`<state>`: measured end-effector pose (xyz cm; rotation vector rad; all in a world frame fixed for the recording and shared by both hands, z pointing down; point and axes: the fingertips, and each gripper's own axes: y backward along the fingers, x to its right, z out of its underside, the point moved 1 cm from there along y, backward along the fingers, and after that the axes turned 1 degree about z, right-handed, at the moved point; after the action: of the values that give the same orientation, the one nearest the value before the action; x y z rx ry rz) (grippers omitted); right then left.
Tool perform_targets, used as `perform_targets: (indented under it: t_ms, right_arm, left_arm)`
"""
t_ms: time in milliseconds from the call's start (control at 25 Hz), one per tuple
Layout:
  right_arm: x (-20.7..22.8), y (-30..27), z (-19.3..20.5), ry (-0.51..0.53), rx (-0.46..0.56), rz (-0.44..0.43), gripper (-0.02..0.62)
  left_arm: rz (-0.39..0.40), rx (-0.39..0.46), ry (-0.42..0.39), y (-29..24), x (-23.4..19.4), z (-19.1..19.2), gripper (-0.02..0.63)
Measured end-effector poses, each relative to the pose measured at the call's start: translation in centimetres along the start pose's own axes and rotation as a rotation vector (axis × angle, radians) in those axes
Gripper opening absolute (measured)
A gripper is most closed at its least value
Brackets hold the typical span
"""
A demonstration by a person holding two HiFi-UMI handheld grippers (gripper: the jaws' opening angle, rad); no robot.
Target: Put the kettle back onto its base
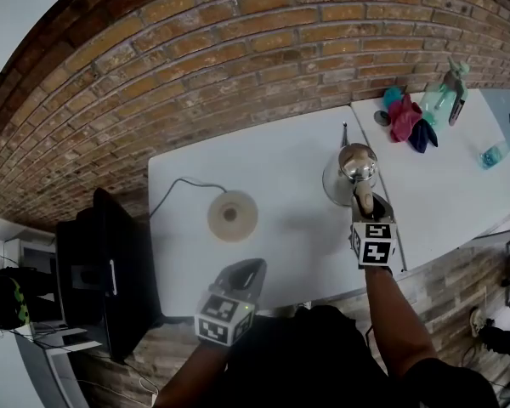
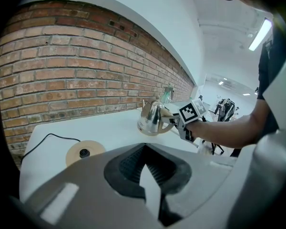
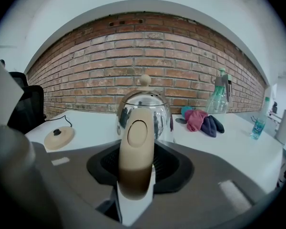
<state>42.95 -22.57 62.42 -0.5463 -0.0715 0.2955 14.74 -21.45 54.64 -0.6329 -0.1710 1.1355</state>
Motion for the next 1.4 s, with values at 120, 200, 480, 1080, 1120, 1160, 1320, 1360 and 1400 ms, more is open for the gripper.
perform_targets:
  t_ms: [120, 200, 480, 1080, 1120, 1160, 1320, 1360, 1400]
  right_arm:
    - [0.5, -0.2, 0.1, 0.016, -0.015, -0.017, 0.158]
    - [0.8, -0.3, 0.0, 0.02, -0.02, -0.024, 0.155]
    - [0.6, 0.9, -2.8, 0.028, 0.065, -0.048, 0.149]
    - [-4.4, 3.8, -9.6, 0.093, 0.211, -0.177, 0.087]
    - [-5.0, 4.0, -9.9, 0.096, 0.219, -0.191, 0.087]
    - [-5.7, 4.3, -10.3, 0.099, 0.228, -0.207, 0.087]
    - [-8.9, 4.9, -11.3, 0.109, 0.253, -0.277, 0.087]
    - [-9.7, 4.9, -11.5, 0.113, 0.257, -0.295, 0.087]
    - [-10.5, 4.9, -11.7, 0.115, 0.261, -0.313, 0.087]
  left_arm:
    - [-0.006, 0.003, 0.003, 0.1, -0.3, 0.1, 0.001]
    - [-0.01, 0.005, 0.005, 0.2, -0.5, 0.1, 0.0]
    - [-0.028, 0.021, 0.022, 1.0, -0.9, 0.2, 0.0]
    - [-0.079, 0.078, 0.057, 3.8, -2.1, 0.2, 0.0]
    - [-0.085, 0.081, 0.068, 4.1, -2.3, 0.3, 0.0]
    - [-0.092, 0.083, 0.078, 4.4, -2.6, 0.5, 0.001]
    - [-0.121, 0.097, 0.109, 5.5, -3.5, 0.9, 0.0]
    - [-0.127, 0.1, 0.114, 5.7, -3.7, 0.9, 0.001]
    - [-0.135, 0.103, 0.118, 5.9, -3.8, 1.0, 0.002]
